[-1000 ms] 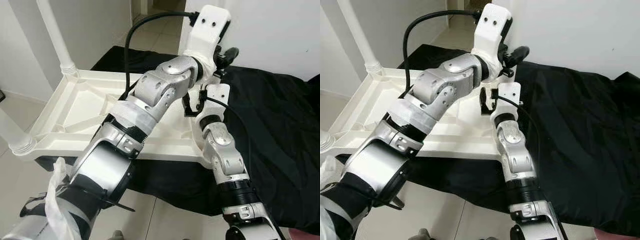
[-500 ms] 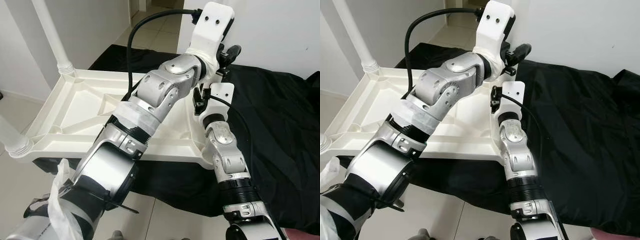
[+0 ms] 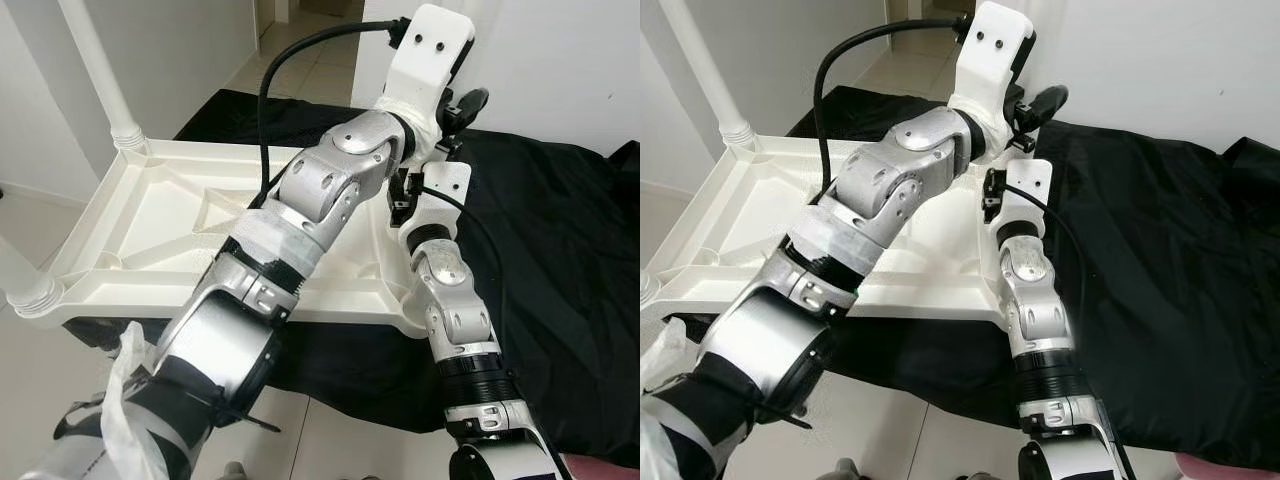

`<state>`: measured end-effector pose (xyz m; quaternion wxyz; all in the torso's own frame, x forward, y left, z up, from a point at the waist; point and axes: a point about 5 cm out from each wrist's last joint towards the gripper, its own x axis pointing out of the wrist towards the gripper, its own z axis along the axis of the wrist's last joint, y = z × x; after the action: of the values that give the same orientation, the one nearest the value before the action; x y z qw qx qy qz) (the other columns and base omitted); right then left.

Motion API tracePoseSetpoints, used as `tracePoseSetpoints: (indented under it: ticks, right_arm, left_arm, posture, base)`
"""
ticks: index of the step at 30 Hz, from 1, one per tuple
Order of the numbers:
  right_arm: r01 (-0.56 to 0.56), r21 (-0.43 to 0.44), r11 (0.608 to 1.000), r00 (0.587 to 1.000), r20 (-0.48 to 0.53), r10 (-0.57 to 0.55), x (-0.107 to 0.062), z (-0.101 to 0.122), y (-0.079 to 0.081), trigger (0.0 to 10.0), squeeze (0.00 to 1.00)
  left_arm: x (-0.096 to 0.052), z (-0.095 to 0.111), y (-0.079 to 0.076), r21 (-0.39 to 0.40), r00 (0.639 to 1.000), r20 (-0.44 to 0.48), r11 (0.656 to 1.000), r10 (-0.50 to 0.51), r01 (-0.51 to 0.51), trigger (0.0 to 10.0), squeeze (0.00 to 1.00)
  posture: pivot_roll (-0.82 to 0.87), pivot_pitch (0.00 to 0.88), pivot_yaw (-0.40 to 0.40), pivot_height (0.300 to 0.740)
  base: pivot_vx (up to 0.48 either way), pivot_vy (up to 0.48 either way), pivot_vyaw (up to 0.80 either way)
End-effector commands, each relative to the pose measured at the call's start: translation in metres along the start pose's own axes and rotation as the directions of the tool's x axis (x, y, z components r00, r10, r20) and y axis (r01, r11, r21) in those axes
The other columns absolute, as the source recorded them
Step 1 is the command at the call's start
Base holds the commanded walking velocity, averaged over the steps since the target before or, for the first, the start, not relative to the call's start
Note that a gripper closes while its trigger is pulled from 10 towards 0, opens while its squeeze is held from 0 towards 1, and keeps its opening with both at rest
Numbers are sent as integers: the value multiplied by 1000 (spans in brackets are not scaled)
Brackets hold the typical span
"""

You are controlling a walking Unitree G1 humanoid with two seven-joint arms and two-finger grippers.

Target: Building children table

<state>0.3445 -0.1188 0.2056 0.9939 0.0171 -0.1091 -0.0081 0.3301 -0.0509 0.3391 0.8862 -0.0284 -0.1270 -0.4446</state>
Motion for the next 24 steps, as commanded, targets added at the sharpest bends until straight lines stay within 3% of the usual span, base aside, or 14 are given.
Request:
tracePoseSetpoints:
  ticks: [1,7,8,13,24]
  right_arm:
    - [12,7,1000,1000,-20,-12,1,-2,-2,10000,0]
    - [28,7,1000,999,-26,-28,1,-3,-5,10000,0]
    - [36,8,999,999,-26,-36,1,-3,-7,10000,0]
    - [53,8,999,998,-21,-53,1,-2,-12,10000,0]
    - [107,-6,994,994,-35,-108,-8,-9,-37,10000,0]
  left_arm:
    - [-1,9,-8,12,995,42,995,-95,94,10000,1000]
    - [-3,11,-11,61,993,51,992,-110,106,10000,1000]
    - [-4,12,-12,74,992,60,992,-110,106,10000,0]
    - [-8,12,-11,91,991,88,992,-96,88,10000,0]
    - [-35,-3,-2,83,987,160,996,2,-16,10000,0]
  posture:
    - [-22,87,-13,740]
    - [-22,88,-14,740]
    - [-22,89,-15,740]
    - [-24,92,-13,740]
    - [-22,104,-18,740]
  base:
    - [0,0,0]
    - [0,0,0]
    - [0,0,0]
    - [0,0,0]
    - [0,0,0]
